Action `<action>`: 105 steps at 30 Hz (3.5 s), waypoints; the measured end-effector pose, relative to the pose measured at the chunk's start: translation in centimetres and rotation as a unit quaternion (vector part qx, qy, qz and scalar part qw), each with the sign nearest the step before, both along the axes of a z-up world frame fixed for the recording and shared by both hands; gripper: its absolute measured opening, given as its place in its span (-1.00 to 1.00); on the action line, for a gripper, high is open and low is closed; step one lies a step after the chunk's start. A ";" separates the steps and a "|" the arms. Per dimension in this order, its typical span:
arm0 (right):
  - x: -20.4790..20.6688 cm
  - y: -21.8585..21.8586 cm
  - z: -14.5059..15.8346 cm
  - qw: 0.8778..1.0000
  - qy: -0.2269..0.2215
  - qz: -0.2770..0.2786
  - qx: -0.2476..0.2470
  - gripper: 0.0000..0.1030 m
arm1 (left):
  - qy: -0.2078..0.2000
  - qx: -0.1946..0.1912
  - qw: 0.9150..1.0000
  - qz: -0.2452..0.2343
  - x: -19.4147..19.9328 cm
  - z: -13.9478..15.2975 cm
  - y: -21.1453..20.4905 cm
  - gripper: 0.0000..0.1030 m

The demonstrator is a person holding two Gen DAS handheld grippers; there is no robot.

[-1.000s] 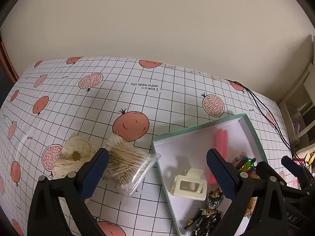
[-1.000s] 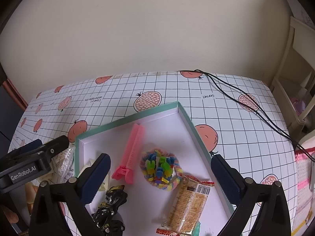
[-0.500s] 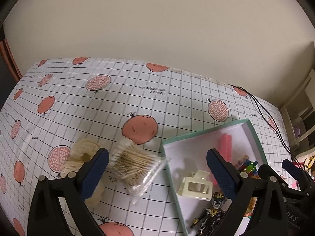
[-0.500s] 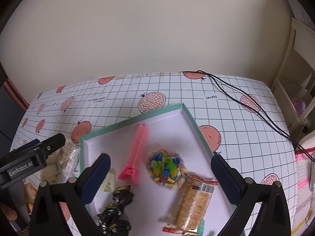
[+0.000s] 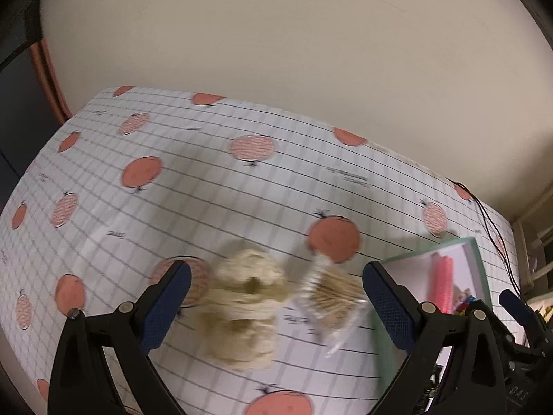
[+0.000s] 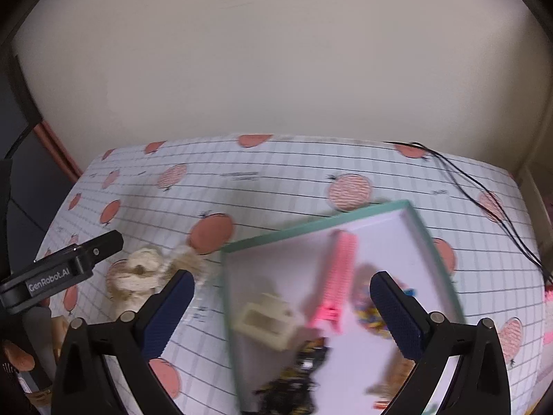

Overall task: Organize objects
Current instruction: 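Move both tools back toward the lace cloth and cotton swab bag, then grasp the cream lace cloth with the left tool while the right tool grasps the cotton swab bag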

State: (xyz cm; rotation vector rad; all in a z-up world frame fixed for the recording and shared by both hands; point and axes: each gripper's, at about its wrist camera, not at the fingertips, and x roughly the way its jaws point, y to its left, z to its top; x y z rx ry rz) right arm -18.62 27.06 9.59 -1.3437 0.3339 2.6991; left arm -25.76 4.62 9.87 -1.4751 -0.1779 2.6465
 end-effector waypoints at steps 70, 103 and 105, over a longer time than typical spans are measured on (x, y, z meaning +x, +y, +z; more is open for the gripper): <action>-5.1 -10.6 -9.2 0.992 -0.098 0.074 0.006 -0.16 | -0.135 -0.003 0.991 -0.012 -2.2 -9.9 -2.0 0.73; -4.2 -9.9 -4.9 0.996 -0.035 0.076 0.010 -0.37 | -0.054 0.024 0.998 -0.010 -1.4 -4.3 -3.0 -0.59; -4.2 -9.9 -4.4 0.997 -0.030 0.075 0.009 -0.37 | -0.047 0.025 0.999 -0.009 -1.3 -3.5 -3.2 -0.59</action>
